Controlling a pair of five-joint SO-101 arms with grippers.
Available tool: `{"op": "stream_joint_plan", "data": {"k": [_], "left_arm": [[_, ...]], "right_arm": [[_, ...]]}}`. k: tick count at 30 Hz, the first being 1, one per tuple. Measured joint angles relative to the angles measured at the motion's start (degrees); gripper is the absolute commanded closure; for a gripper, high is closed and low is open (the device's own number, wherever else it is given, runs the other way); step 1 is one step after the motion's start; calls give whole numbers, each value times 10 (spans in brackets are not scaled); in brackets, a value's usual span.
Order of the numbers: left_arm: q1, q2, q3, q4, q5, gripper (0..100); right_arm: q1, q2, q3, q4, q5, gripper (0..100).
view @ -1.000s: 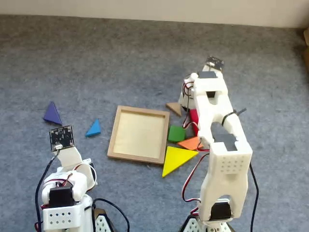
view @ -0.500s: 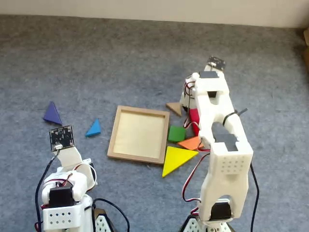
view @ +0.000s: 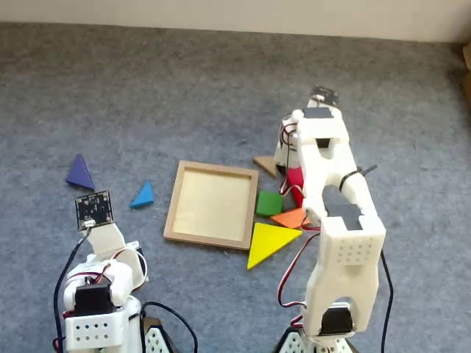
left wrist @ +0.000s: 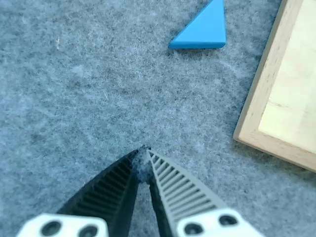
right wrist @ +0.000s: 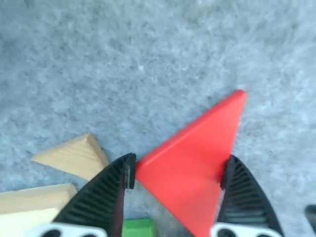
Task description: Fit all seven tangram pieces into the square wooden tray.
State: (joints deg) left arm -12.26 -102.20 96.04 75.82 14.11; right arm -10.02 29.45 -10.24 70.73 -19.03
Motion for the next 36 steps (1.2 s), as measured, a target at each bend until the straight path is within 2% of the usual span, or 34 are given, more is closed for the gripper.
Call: {"op": "stream_joint_plan", "data": {"k": [10,27,36], "left_arm": [[0,0,0,0,0,994],[0,0,0,0,0,994],[0,0,0,0,0,994]], "right_arm": [[-18,-97,0,17,25,850],[-212,-99,35,73,31,850],[-248,-103,77,53,-54,850]]}}
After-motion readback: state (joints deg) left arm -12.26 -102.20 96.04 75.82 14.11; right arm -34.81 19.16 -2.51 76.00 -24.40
